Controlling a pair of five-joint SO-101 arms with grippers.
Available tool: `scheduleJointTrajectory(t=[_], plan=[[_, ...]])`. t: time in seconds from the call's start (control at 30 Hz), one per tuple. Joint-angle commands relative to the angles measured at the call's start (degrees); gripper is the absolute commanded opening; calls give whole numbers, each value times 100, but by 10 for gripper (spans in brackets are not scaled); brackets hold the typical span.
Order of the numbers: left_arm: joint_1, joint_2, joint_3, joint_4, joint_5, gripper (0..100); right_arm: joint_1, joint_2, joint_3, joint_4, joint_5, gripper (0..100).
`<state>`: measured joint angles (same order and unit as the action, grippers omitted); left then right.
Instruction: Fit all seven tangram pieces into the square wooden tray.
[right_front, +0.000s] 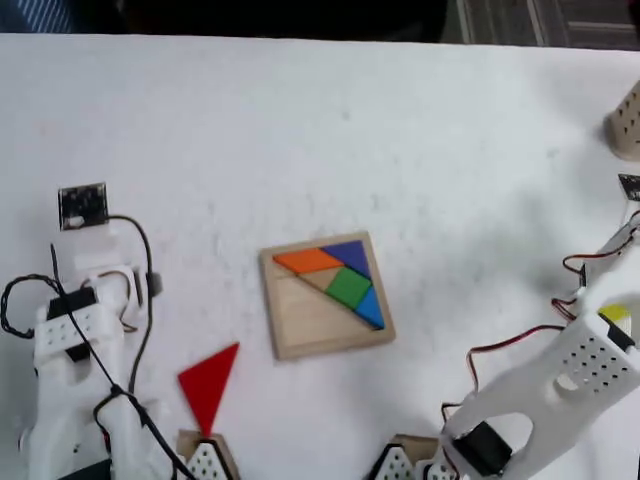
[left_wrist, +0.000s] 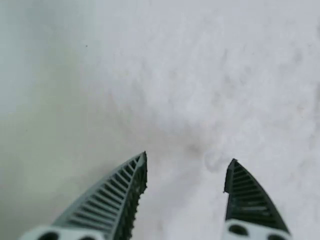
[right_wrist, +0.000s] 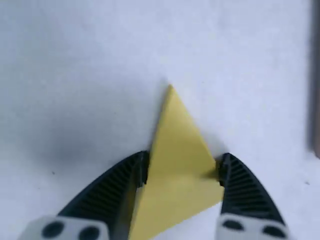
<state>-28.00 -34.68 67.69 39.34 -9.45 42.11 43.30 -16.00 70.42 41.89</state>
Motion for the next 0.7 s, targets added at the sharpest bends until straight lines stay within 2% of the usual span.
scheduleJointTrajectory(t=[0.0, 0.23, 0.5, 0.67], plan=[[-101, -207, -35, 44, -62, 157, -198, 189, 62, 119, 70, 123], [-101, -207, -35, 44, -62, 157, -189, -382, 70, 1138, 554, 91], [-101, -207, -35, 44, -62, 157, 57, -857, 97, 1569, 589, 91], [-101, -207, -35, 44, -62, 157, 207, -1332, 712, 1560, 747, 90]])
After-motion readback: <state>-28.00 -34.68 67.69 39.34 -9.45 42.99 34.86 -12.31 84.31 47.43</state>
